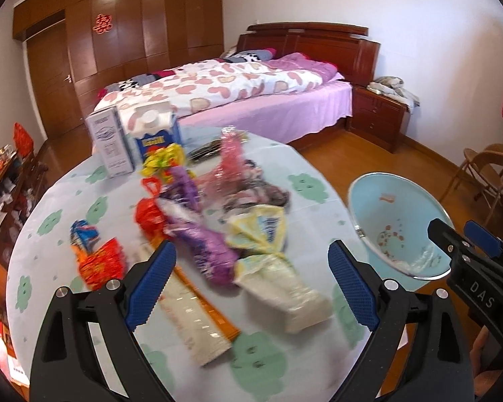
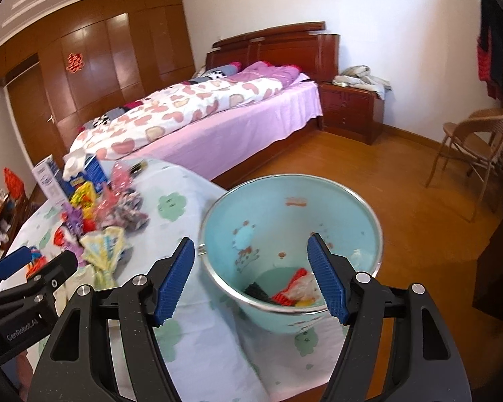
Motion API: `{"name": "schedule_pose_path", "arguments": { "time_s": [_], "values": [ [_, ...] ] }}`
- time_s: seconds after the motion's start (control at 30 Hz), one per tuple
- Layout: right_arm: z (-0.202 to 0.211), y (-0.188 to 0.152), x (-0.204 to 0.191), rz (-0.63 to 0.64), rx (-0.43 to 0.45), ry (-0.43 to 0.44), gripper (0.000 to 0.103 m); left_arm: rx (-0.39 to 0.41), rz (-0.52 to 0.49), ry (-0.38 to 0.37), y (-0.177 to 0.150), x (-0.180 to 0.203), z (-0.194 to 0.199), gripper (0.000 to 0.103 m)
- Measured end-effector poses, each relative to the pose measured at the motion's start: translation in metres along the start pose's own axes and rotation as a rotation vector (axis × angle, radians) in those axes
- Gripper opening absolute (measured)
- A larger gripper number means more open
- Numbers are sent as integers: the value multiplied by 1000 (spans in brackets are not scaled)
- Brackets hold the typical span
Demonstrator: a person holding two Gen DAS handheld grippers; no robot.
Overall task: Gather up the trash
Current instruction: 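Move both tools back over the table toward the remaining wrappers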
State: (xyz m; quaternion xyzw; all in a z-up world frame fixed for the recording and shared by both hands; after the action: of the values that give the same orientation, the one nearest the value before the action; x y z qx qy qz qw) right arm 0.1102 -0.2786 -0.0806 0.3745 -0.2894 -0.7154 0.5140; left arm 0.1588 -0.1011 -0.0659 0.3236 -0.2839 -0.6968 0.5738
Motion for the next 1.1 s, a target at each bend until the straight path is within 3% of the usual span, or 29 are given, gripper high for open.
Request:
{"name": "schedule_pose_path", "arguments": {
  "time_s": [0.67,1.1],
  "values": [
    [-19,-14,-106,140,-44,144,69,-73,184,137,-33,-128,-16,90],
    [-71,-30,-150,207,-175,184,67,-129,269,218,-48,-186,-42,90]
  ]
}}
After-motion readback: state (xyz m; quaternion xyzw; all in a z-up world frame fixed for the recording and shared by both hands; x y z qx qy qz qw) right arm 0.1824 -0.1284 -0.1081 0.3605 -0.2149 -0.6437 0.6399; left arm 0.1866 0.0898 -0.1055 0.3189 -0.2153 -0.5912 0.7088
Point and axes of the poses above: each gripper's, at about its wrist camera, not at the fingertips, and z roughly against the way its jaws point, x to its right, y to its top, the point moved 6 cm from there along -z, roughly the way its jaws point, and after that the axes turned 9 degrees about y, right-handed, at the moved point
